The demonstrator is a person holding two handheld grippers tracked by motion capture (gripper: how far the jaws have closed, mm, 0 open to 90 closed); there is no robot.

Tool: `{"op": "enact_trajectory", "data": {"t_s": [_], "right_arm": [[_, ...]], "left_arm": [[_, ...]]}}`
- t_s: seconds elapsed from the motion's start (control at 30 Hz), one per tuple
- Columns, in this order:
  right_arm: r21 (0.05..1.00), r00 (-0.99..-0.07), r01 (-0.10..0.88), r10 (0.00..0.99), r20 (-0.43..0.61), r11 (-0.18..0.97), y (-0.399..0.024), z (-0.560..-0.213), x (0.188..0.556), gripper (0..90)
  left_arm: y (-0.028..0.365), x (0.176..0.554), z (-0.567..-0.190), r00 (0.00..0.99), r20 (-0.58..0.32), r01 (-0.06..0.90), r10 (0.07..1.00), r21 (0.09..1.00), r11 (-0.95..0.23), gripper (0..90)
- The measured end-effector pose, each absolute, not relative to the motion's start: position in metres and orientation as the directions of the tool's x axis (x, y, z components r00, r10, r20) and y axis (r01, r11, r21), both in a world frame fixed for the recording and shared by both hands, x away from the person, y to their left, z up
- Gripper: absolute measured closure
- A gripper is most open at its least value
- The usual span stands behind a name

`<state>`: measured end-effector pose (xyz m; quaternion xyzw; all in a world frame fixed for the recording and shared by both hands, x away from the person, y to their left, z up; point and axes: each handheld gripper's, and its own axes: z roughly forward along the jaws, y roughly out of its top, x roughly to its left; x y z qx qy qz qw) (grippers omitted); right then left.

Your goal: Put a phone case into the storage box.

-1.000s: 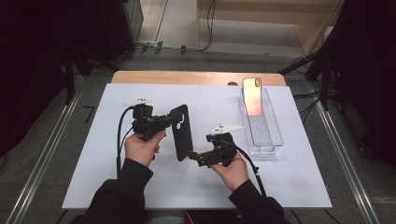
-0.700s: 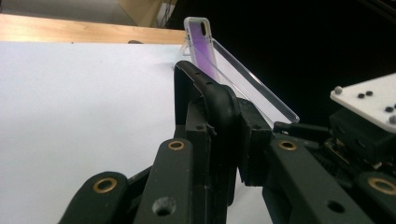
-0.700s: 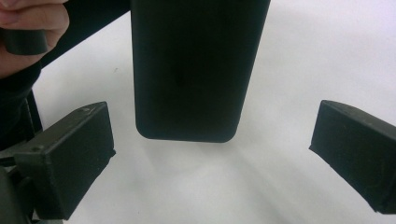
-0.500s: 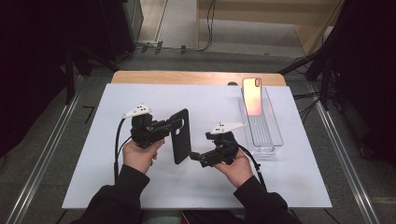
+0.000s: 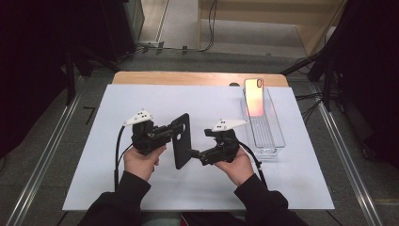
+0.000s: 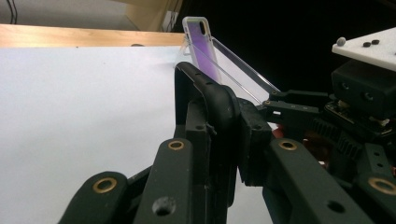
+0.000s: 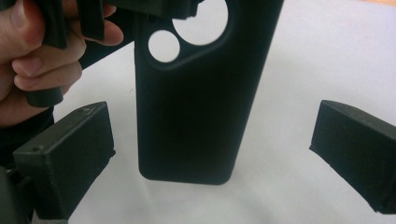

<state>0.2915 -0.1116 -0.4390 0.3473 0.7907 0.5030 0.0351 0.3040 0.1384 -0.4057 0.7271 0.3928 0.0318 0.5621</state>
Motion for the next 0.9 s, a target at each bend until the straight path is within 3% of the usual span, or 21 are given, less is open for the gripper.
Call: {"op": "enact_trajectory", "data": {"t_s": [0.9], "right_arm": [[0.812, -0.712, 0.551, 0.618, 0.334, 0.195, -0.100, -0.434, 0.293, 0.0]], "left_arm": [[0.118, 0.284, -0.409, 0.699, -0.416, 0.557, 0.581, 0.827, -0.078, 78.0]]}}
